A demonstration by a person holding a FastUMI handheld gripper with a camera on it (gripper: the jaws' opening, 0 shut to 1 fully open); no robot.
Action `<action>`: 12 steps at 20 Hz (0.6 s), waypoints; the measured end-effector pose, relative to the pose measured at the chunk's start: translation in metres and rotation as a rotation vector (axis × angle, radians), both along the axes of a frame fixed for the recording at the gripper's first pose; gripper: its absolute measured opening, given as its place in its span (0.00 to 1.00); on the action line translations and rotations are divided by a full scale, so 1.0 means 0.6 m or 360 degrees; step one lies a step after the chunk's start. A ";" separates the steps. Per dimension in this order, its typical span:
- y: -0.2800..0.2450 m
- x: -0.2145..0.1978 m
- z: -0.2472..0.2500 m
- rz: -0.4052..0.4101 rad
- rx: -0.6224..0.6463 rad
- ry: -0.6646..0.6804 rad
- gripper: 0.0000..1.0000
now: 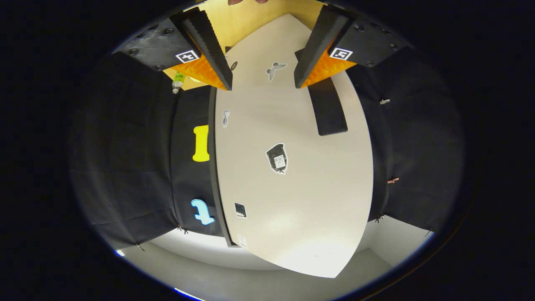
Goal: Open the shoe cabinet door, grab the shoes and put them into the shoe cabinet, then close the shoe cabinet door.
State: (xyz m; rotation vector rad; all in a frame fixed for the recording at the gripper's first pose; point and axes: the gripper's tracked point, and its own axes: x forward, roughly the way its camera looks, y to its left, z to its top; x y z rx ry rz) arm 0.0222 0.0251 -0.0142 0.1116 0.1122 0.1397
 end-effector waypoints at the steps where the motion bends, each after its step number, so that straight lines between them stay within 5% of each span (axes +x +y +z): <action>1: 0.015 0.001 -0.003 0.0025 -0.0014 0.0005 0.97; 12: -0.003 0.014 0.017 -0.0041 -0.0026 -0.0062 0.97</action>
